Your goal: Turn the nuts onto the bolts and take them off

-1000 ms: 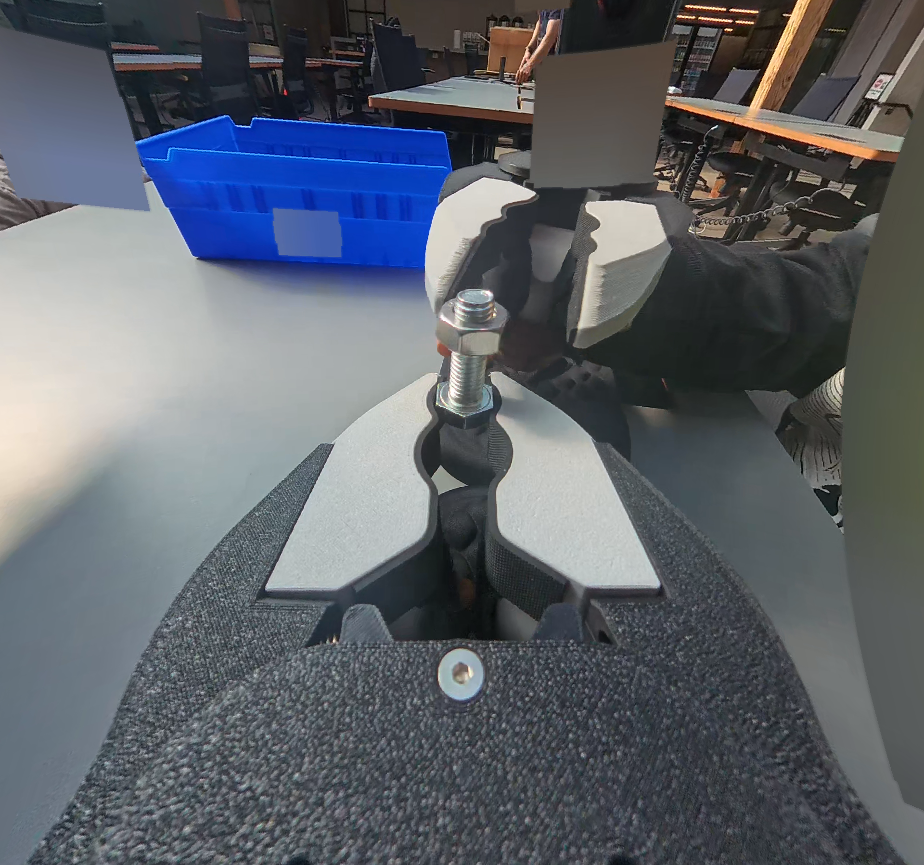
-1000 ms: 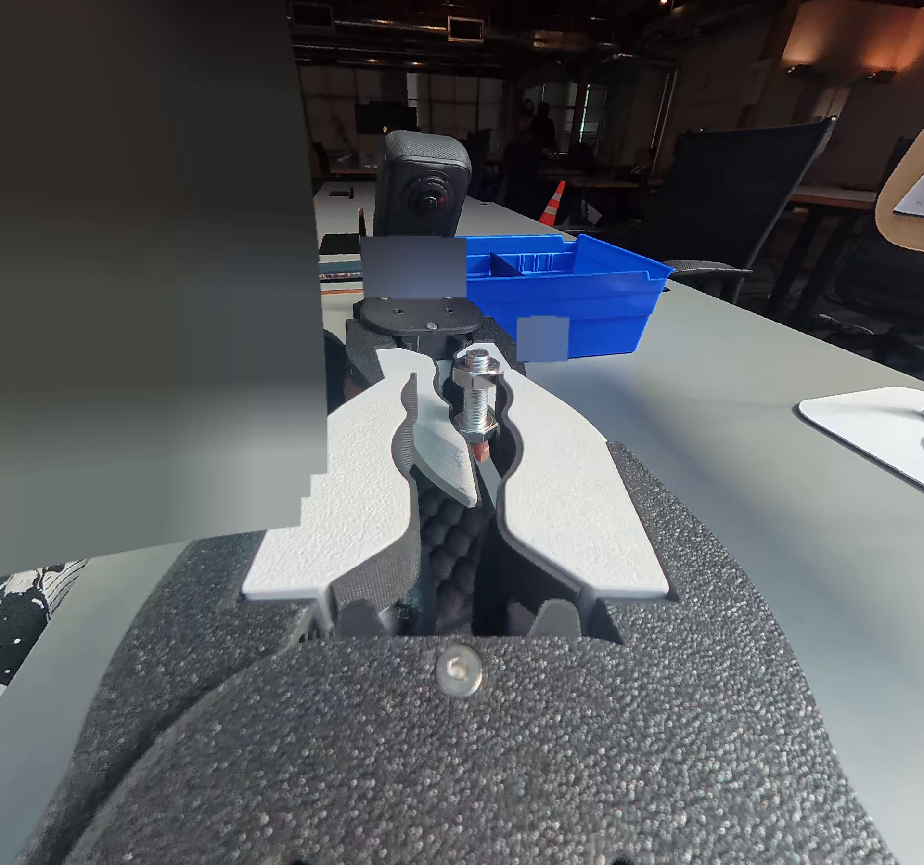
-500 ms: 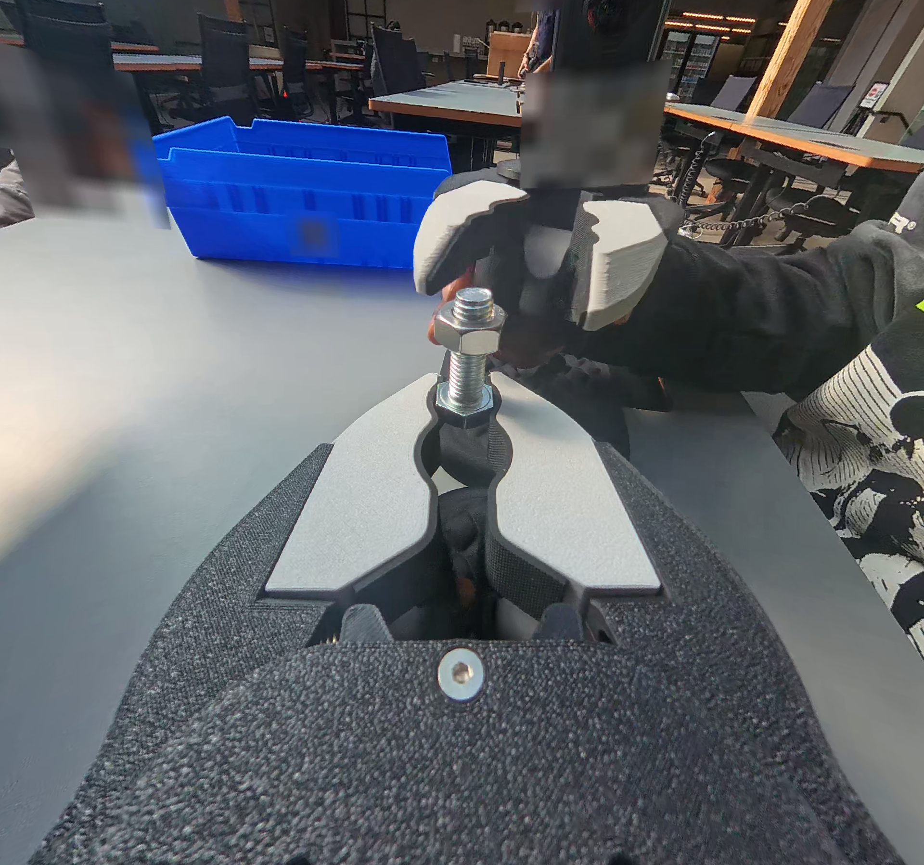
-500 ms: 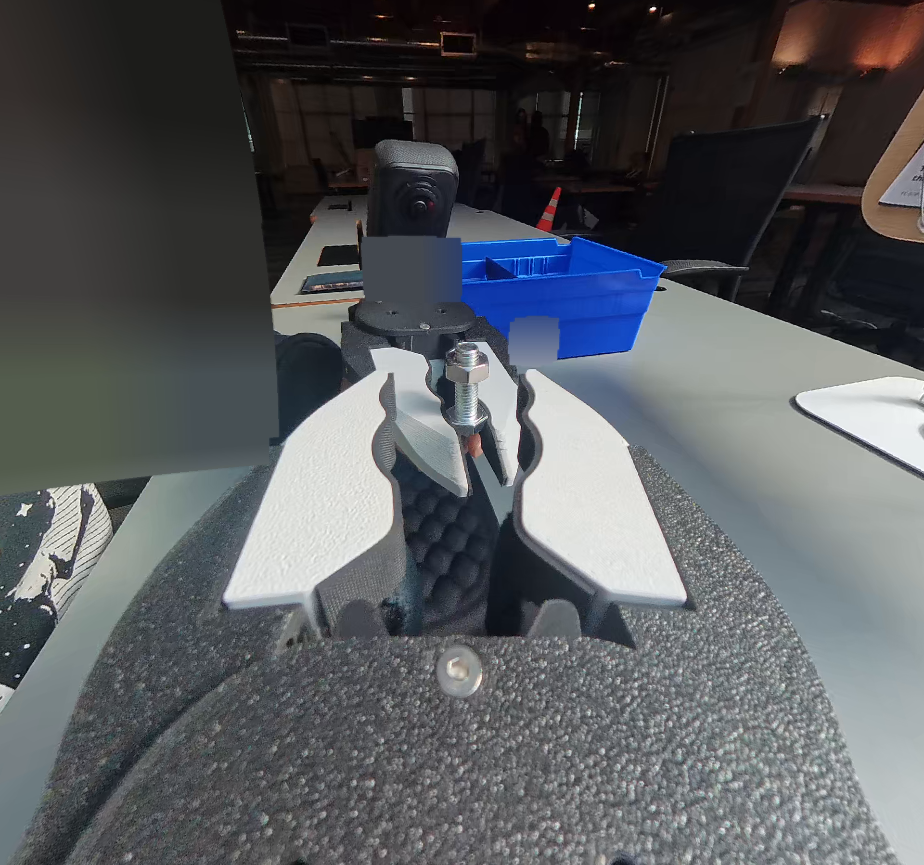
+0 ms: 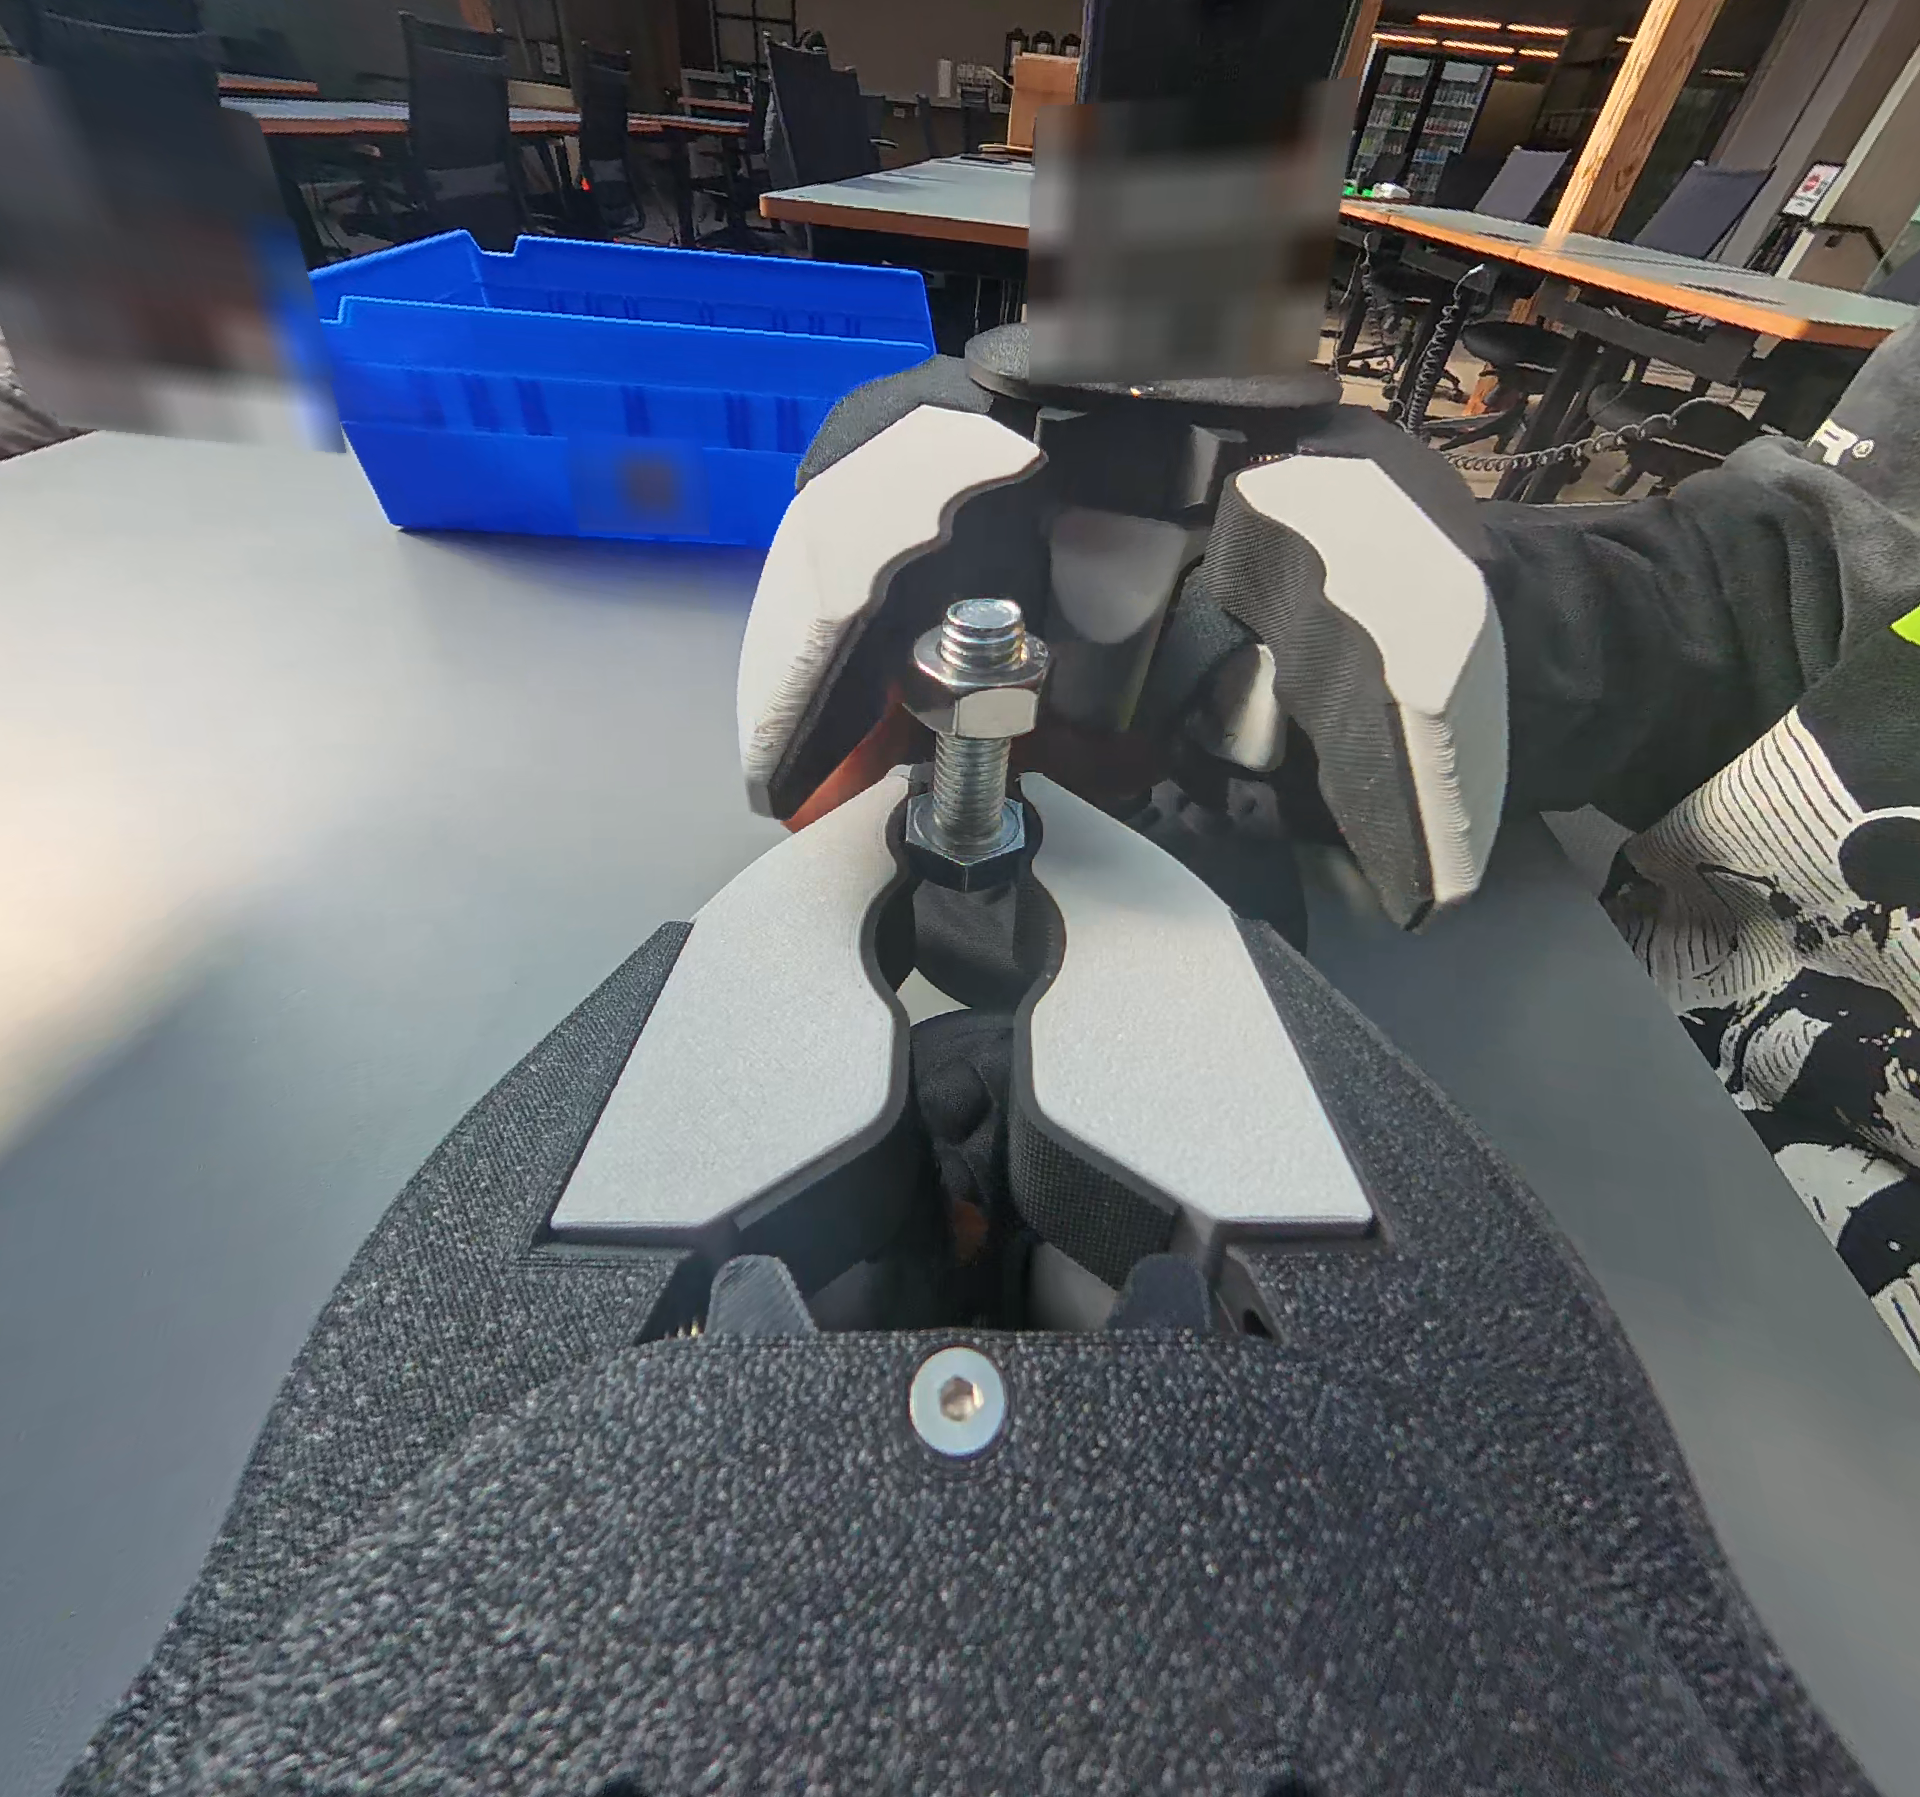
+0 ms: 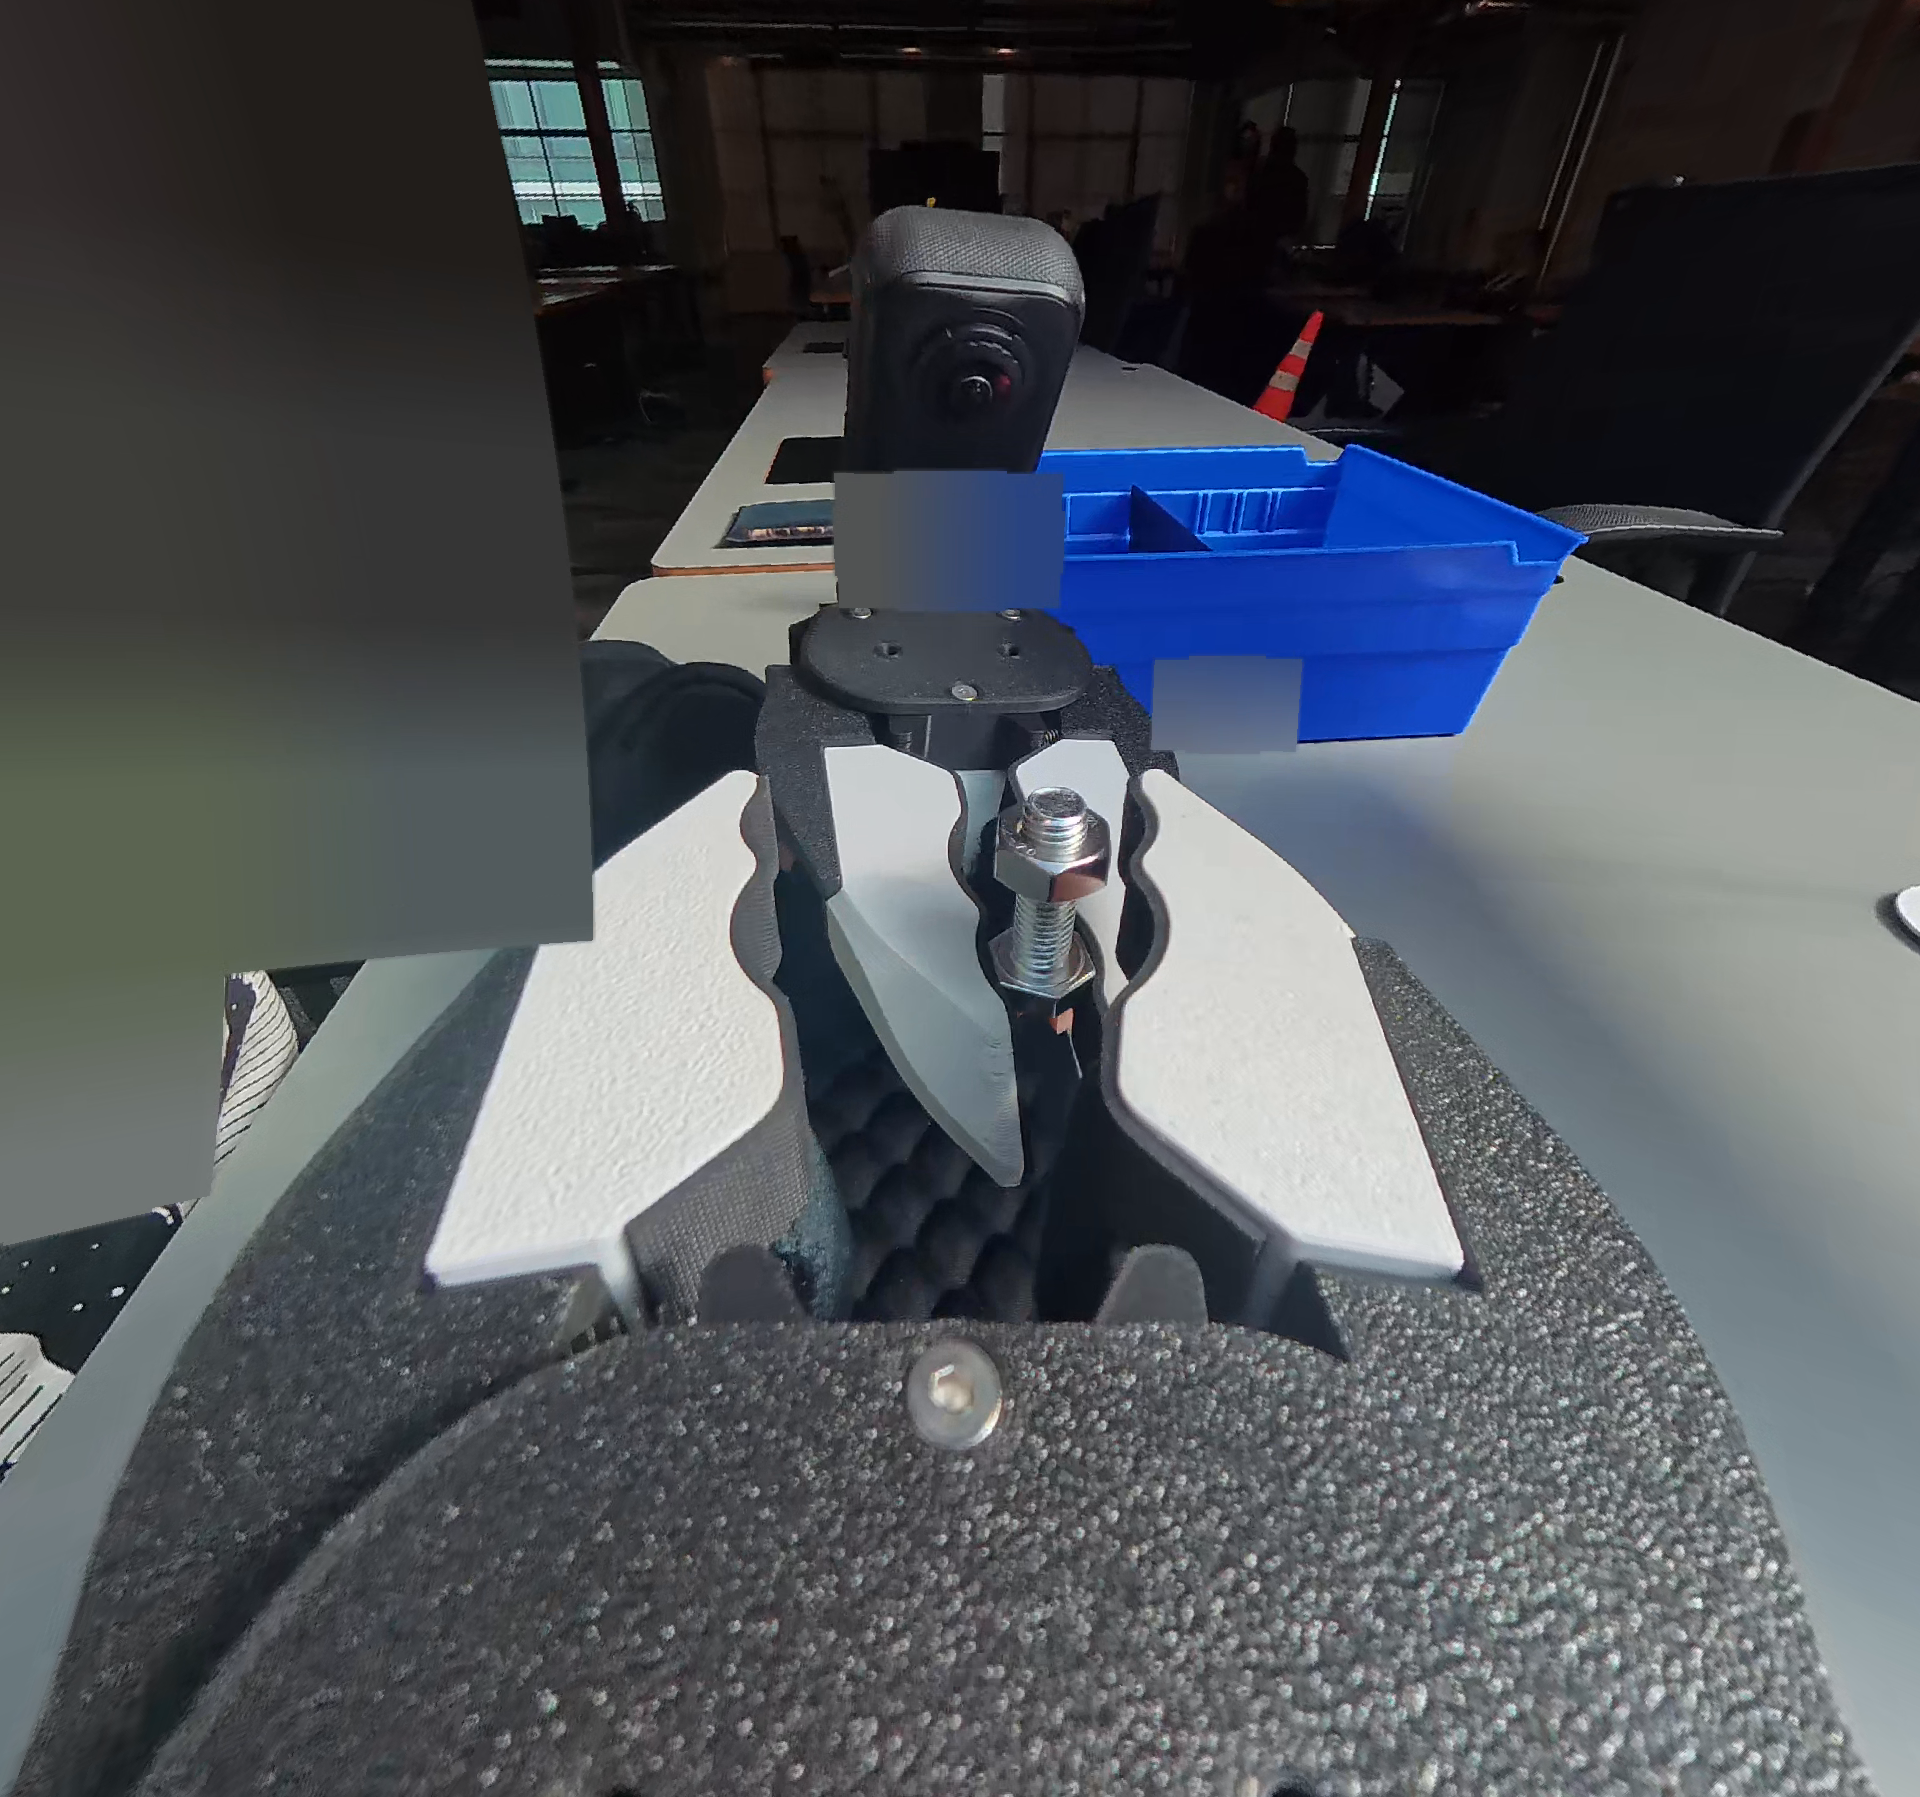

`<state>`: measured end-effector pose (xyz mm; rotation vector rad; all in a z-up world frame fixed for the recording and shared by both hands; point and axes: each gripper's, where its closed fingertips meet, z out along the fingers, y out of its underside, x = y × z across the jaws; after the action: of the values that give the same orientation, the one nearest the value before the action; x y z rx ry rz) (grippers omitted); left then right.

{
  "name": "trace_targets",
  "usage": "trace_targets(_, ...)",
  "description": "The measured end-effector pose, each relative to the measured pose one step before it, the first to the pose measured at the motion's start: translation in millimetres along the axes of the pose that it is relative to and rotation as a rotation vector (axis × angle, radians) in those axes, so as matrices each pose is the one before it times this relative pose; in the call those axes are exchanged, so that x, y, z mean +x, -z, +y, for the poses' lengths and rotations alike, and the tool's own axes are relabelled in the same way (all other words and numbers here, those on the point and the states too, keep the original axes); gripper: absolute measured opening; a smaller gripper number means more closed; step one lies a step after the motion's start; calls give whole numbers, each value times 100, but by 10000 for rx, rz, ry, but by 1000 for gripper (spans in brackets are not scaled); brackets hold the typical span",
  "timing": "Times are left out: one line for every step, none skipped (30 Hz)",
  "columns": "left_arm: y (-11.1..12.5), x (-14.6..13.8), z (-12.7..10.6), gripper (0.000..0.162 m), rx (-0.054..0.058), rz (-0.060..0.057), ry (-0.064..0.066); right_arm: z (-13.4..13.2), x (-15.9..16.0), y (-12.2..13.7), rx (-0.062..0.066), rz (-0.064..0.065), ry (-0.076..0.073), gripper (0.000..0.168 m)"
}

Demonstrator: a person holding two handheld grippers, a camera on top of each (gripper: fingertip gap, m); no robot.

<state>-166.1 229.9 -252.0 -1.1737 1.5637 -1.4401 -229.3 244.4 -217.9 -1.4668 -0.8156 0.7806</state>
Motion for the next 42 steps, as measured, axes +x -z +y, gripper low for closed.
trace_targets(3,-1,5,14,-4,1,-3,-12,-36,61,12,17,22,62)
trace_targets(-24,15,22,14,-20,2,-8,9,-20,85,-12,13,15,60)
trace_targets(-20,-22,35,14,-23,-19,-6,24,-15,109,-23,34,19,59)
trace_targets(-15,-9,10,14,-10,-11,3,24,20,122,-14,65,27,58)
trace_targets(4,-8,-6,14,4,4,7,11,63,148,-3,86,18,58)
trace_targets(14,-10,-12,14,11,-5,0,20,80,170,-9,96,8,56)
trace_targets(11,8,-11,14,11,2,-3,14,55,181,-12,69,11,55)
trace_targets(18,-29,-18,14,16,-14,15,-3,23,195,11,38,10,52)
trace_targets(22,-47,-31,14,25,-17,34,-25,60,199,28,67,-9,51)
trace_targets(23,-24,-17,14,22,4,28,-23,139,196,19,118,-16,49)
trace_targets(-1,6,5,14,-3,0,-5,30,137,188,-17,124,-1,45)
trace_targets(-22,21,31,14,-25,-7,-28,32,136,208,-9,120,29,40)
trace_targets(-16,8,13,14,-10,-9,-20,-17,77,211,29,94,46,36)
trace_targets(14,1,-13,14,12,1,4,-21,101,192,39,111,23,35)
trace_targets(11,-13,-9,14,8,-4,11,0,53,192,22,69,7,33)
trace_targets(3,-19,-1,14,1,-12,10,-23,-42,188,40,-3,-6,30)
trace_targets(12,-41,-20,14,15,-13,15,-47,-138,207,50,-58,-15,25)
trace_targets(30,-34,-13,14,20,-13,28,-48,-272,205,41,-148,-8,15)
trace_targets(8,-24,-18,14,12,1,31,-59,-244,208,33,-111,-14,7)
trace_targets(3,-13,11,14,-1,-4,3,-65,-111,179,37,-8,14,5)
trace_targets(-4,6,13,14,-9,-8,-18,-10,-83,152,0,5,47,4)
trace_targets(-26,10,26,14,-22,-5,-16,64,-124,134,-49,-42,45,3)
trace_targets(-17,16,32,14,-19,2,-9,99,-93,90,-77,-46,22,3)
trace_targets(-7,0,8,14,-7,-2,-5,108,-10,71,-83,-4,16,3)
trace_targets(3,-4,5,14,-4,-1,-3,78,103,43,-52,67,35,4)
trace_targets(-5,9,10,14,0,3,-5,14,213,48,-1,121,48,5)
trace_targets(-4,4,6,14,-4,-7,-9,-62,266,31,60,150,24,8)
trace_targets(-11,10,15,14,-12,-2,-17,-110,317,-1,107,156,-25,14)
trace_targets(-5,30,16,14,-12,5,-20,-109,317,-46,106,132,-59,22)
trace_targets(-18,8,23,14,-12,3,-10,-70,254,-86,59,78,-63,30)
trace_targets(-6,15,11,14,-9,7,-1,-47,184,-137,16,32,-38,37)
trace_targets(2,2,-3,14,2,9,0,-15,134,-179,-11,7,-9,43)
trace_targets(9,12,-3,14,12,6,-3,-29,0,-221,-17,-71,18,47)
trace_targets(7,20,-2,14,3,13,-1,-47,-96,-254,-4,-128,32,50)
trace_targets(-14,14,18,14,-9,17,-1,-62,-126,-291,7,-146,34,52)
trace_targets(-15,41,16,14,-14,26,-7,-30,-161,-322,-18,-179,39,54)
trace_targets(-14,20,30,14,-17,13,-11,28,-205,-336,-49,-209,47,55)
trace_targets(-11,47,27,14,-14,26,-14,45,-191,-353,-63,-211,51,56)
trace_targets(-8,57,15,14,-12,38,-11,65,-168,-343,-64,-200,44,58)
trace_targets(-20,28,29,14,-18,25,-4,49,-200,-334,-63,-203,37,59)
trace_targets(-17,34,34,14,-22,29,-2,30,-195,-315,-49,-199,35,60)
trace_targets(-26,49,39,14,-27,36,-2,39,-161,-274,-65,-162,43,61)
